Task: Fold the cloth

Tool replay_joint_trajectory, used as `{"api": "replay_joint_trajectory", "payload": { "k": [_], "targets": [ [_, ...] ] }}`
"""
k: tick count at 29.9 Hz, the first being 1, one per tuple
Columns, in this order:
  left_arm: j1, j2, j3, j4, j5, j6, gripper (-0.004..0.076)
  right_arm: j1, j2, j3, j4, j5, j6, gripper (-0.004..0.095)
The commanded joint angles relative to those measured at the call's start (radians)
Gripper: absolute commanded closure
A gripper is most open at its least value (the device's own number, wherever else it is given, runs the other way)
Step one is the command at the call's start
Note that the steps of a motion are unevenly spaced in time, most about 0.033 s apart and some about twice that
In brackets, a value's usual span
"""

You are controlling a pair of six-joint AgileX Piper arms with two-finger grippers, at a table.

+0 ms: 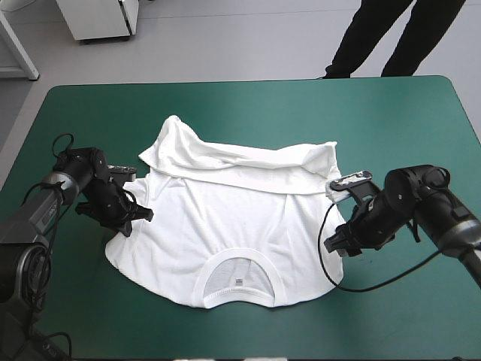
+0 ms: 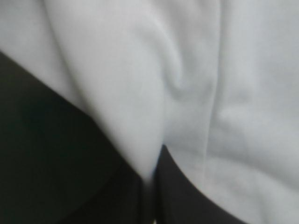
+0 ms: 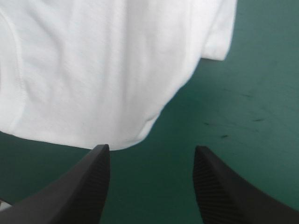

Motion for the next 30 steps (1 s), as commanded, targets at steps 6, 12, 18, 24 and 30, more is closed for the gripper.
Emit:
{"api": "replay_joint_trajectory", "payload": {
  "k": [6,12,18,24,30],
  "targets": [
    [0.001,-0.014,-0.013,-0.021,-0.04,0.046,0.0746,-0.001,0.145,-0.023,0.043,0.015,-0.031,0.0392],
    [0.001,-0.014,-0.013,-0.021,-0.048,0.053,0.0746,-0.001,0.203,-0.023,0.007,-0.025,-0.033,0.0392],
    [0.001,-0.014,-0.013,-0.025,-0.054,0.06,0.0746,-0.001,0.26,-0.023,-0.011,-0.102,-0.033,0.0393],
    [0.001,-0.014,-0.013,-0.03,-0.054,0.075,0.0746,0.03,0.324,-0.023,-0.017,-0.199,-0.033,0.0396],
    [0.001,-0.014,-0.013,-0.039,-0.059,0.079,0.0746,0.113,0.403,-0.023,-0.032,-0.254,-0.033,0.0522]
  ]
}}
